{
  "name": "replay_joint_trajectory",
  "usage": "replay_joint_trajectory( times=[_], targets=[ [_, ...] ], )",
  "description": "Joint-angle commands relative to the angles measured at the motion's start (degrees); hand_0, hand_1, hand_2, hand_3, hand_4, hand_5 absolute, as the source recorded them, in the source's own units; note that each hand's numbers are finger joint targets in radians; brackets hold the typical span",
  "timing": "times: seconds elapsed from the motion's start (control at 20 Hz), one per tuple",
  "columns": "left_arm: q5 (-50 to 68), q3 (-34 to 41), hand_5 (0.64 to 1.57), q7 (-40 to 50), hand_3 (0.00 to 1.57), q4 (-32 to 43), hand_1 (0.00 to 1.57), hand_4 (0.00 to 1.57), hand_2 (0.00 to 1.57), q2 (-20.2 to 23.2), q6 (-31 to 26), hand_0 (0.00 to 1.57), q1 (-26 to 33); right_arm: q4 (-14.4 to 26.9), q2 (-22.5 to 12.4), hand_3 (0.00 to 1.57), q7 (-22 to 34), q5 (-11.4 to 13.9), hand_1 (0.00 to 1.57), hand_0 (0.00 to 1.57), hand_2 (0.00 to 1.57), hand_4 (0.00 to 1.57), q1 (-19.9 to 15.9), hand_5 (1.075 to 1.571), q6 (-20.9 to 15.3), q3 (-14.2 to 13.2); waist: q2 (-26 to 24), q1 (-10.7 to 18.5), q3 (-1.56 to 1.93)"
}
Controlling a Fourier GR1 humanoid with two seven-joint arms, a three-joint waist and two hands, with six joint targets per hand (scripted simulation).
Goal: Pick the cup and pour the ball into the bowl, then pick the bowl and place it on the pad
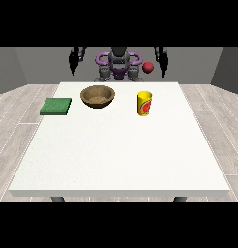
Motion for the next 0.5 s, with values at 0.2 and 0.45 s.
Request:
replay_joint_trajectory(
  times=[0.2, 0.45],
  targets=[
    [0.8, 0.6, 1.535, 4.9, 0.0, -6.0, 0.0, 0.0, 0.0, 2.3, -0.7, 0.0, -1.5, -5.4, -2.9, 0.31, 5.6, -0.2, 0.0, 0.0, 0.0, 1.06, -0.7, 1.571, 0.7, -0.6, -14.7, -0.4, -0.75],
    [12.9, 1.6, 1.537, 15.1, 0.0, -11.9, 0.0, 0.0, 0.0, -6.1, 1.3, 0.0, -7.3, -11.6, 4.4, 0.0, 18.4, -3.5, 0.0, 0.0, 0.0, 0.85, -7.6, 1.57, -7.0, 9.3, -26.8, 1.9, -1.07]
  ],
)
